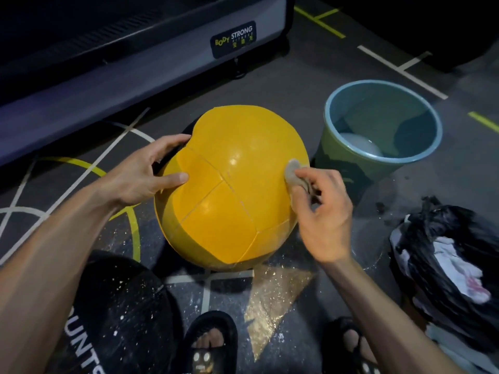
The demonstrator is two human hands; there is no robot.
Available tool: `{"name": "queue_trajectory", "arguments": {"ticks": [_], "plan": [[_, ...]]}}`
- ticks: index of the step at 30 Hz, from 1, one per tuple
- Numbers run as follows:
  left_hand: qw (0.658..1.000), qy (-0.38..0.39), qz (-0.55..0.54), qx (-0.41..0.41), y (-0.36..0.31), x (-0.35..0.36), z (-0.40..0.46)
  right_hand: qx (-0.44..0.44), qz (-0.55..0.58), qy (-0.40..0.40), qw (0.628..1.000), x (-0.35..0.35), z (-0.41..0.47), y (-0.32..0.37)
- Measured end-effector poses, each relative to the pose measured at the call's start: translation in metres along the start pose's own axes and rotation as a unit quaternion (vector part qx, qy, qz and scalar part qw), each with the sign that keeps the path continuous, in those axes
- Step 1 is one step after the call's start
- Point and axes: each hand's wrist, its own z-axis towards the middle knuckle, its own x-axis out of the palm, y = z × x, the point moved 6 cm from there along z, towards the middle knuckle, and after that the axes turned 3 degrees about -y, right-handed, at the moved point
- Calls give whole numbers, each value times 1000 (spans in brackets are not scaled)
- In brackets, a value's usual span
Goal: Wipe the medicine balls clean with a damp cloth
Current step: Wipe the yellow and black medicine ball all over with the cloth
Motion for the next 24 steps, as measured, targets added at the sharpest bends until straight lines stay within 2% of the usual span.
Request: {"name": "queue_trajectory", "arguments": {"ticks": [1, 2, 4, 5, 6, 8, 10, 12, 13, 16, 17, 19, 20, 22, 24], "plan": [[1000, 1, -2, 0, 0, 0, 1, -11, -4, -1, 1000, 4, -3, 6], [1000, 3, -5, -1, 1, -1, 1, -58, 2, 7, 998, 13, -11, 18], [1000, 9, 1, 3, 3, -3, 1, -216, 34, 59, 974, 34, -38, 50], [1000, 12, 7, 9, 4, -3, 1, -273, 35, 90, 957, 39, -47, 58], [1000, 12, 11, 12, 5, -4, -1, -294, 27, 111, 949, 39, -47, 59], [1000, 6, 14, 10, 7, -4, -2, -243, 0, 108, 964, 28, -20, 36], [1000, -2, 22, 2, 7, -5, -1, -112, -29, 51, 992, 9, 17, 2], [1000, 1, 28, 0, 4, -3, -1, 2, -17, 17, 1000, 3, 36, -21], [1000, 5, 27, 2, 2, -2, -1, 30, -5, 9, 1000, 6, 35, -21], [999, 14, 38, -12, -2, -6, 0, -12, 9, 32, 999, 19, 6, 6], [997, 9, 71, -24, -2, -10, 0, -39, 16, 49, 998, 24, -8, 16], [978, -37, 206, -13, -9, -21, -2, -87, 34, 72, 993, 35, -30, 32], [964, -68, 256, 13, -18, -24, -4, -102, 38, 71, 991, 38, -37, 36], [948, -114, 282, 94, -43, -17, -10, -128, 22, 61, 990, 43, -45, 41], [941, -104, 281, 156, -62, 3, -12, -166, 3, 66, 984, 46, -54, 47]]}}
